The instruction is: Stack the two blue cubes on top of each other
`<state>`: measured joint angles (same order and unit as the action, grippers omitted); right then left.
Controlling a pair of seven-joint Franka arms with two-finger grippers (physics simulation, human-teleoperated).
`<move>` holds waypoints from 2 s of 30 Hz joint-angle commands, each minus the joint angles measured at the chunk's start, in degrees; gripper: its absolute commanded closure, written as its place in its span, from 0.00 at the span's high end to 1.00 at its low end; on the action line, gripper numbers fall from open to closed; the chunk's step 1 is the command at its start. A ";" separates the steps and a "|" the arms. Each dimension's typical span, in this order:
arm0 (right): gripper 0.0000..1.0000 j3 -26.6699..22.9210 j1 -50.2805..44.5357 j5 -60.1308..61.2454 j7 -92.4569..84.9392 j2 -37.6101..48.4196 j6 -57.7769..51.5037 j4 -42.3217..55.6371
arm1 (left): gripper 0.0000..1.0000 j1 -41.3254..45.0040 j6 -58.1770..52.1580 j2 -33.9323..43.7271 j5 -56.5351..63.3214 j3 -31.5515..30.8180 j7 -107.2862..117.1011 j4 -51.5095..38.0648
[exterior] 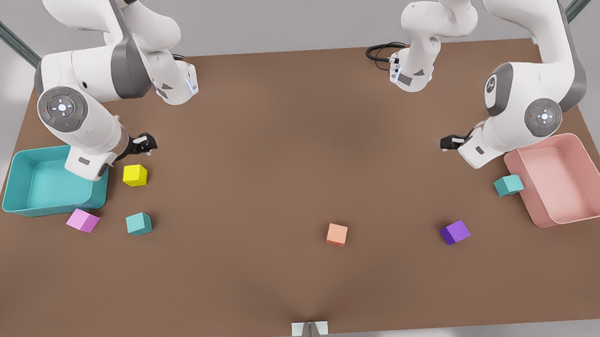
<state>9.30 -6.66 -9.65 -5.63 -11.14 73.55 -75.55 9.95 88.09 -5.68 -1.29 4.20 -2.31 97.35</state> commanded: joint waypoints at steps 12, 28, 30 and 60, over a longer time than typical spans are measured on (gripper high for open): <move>1.00 -1.39 12.02 2.62 25.50 -21.73 12.14 -1.01 | 1.00 -0.63 0.94 -0.91 0.06 0.20 -0.85 -0.05; 1.00 -1.39 17.12 5.61 58.02 -16.81 46.59 -23.33 | 1.00 -0.99 -1.26 -1.70 0.15 0.20 -0.85 -1.11; 1.00 -2.00 17.30 5.09 64.78 -17.16 49.06 -23.33 | 1.00 -0.90 -1.26 -1.70 0.06 0.11 -0.85 -1.11; 1.00 -3.06 18.09 0.95 79.02 -21.29 53.89 -26.76 | 1.00 -6.17 -6.35 -9.17 -0.47 -0.07 -2.08 -13.06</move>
<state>6.24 11.42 -8.69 64.86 -32.46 126.28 -102.27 4.53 79.02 -14.52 -1.88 4.10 -3.75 84.19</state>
